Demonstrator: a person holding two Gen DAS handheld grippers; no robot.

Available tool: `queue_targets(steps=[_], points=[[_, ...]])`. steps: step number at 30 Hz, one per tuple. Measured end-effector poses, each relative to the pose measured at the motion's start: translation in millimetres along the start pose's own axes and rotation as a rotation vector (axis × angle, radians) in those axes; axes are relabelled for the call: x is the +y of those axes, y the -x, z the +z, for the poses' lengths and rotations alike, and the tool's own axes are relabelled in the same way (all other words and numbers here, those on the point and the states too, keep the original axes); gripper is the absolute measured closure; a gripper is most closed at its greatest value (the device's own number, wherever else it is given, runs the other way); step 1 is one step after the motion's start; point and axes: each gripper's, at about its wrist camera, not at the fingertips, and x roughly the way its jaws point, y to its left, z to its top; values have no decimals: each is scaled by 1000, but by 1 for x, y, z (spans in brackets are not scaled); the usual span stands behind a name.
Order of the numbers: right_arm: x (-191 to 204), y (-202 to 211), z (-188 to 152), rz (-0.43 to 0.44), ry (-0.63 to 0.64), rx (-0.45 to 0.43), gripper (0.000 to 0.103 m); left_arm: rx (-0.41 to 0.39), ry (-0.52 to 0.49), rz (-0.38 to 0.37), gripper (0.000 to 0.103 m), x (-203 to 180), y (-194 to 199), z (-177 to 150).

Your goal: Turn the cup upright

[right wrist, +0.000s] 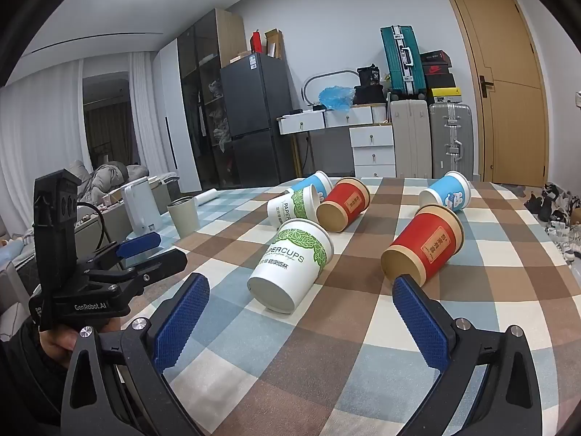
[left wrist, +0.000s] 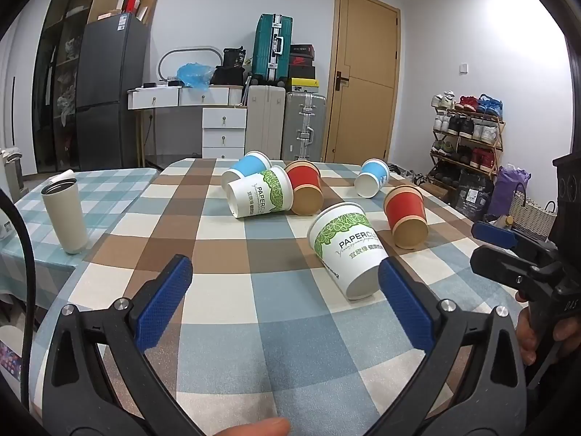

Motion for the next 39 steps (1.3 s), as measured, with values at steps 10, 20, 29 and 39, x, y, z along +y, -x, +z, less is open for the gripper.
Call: queue_targets(steps=[10,20,29,39], points=[[0,0,0,1,-2,3,0,6,-9,1,1,-1,0,0],[0,0,0,1,-2,2,0,2,5,11,1,-2,4,5],[0,0,0,2,-3,3,0,-38,6,27,1,-2,16,11],[0,0,0,1,-3,2,0,-44,3,11,1,-4,20,13]])
